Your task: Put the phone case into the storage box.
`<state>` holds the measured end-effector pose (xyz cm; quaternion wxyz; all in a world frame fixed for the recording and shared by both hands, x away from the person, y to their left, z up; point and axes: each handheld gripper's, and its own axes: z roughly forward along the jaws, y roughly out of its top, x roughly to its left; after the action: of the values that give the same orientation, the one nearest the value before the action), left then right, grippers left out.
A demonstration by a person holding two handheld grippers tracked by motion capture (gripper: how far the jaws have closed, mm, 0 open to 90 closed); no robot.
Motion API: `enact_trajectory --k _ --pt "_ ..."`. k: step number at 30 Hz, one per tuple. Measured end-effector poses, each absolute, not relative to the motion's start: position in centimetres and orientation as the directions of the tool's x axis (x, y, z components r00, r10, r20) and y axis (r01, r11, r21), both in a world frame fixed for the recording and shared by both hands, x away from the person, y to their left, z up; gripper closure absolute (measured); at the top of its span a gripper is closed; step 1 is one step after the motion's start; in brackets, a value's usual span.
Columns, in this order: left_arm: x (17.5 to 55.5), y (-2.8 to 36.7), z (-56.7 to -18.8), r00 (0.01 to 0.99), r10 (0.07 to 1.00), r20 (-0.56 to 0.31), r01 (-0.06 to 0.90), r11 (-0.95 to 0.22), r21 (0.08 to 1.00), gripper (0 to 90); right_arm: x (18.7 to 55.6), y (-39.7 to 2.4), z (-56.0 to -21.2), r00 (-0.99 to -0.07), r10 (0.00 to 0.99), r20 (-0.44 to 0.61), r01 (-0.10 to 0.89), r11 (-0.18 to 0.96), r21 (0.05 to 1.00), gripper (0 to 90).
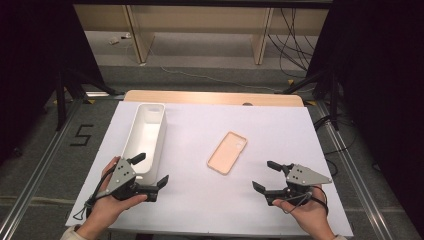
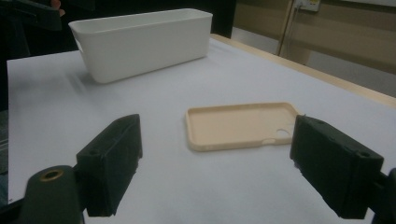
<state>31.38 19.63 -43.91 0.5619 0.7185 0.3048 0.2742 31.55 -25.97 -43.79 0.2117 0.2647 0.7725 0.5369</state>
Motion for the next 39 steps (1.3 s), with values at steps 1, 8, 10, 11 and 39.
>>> enact_trajectory --k 1,8,10,11,39 --pt "31.4 19.6 -43.9 0.664 0.746 0.05 0.13 -0.181 0.975 0.0 31.6 -25.9 -43.8 -0.775 0.632 -0.032 0.183 0.272 0.945 17.6" --pt "31.3 19.6 -43.9 0.664 0.746 0.046 0.132 -0.177 0.975 0.0 31.6 -25.9 -43.8 -0.767 0.64 -0.039 0.176 0.269 0.947 17.3" --pt "31.4 19.6 -43.9 0.666 0.745 0.045 0.131 -0.175 0.976 0.0 31.5 -25.9 -43.8 -0.766 0.642 -0.04 0.178 0.272 0.946 17.3" --pt "31.4 19.6 -43.9 0.665 0.746 0.045 0.131 -0.175 0.976 0.0 31.5 -26.0 -43.7 -0.764 0.644 -0.037 0.182 0.27 0.946 17.4" --pt "31.4 19.5 -43.9 0.668 0.743 0.043 0.13 -0.174 0.976 0.0 35.0 -23.0 -42.1 -0.774 0.618 -0.137 0.168 0.409 0.897 90.0"
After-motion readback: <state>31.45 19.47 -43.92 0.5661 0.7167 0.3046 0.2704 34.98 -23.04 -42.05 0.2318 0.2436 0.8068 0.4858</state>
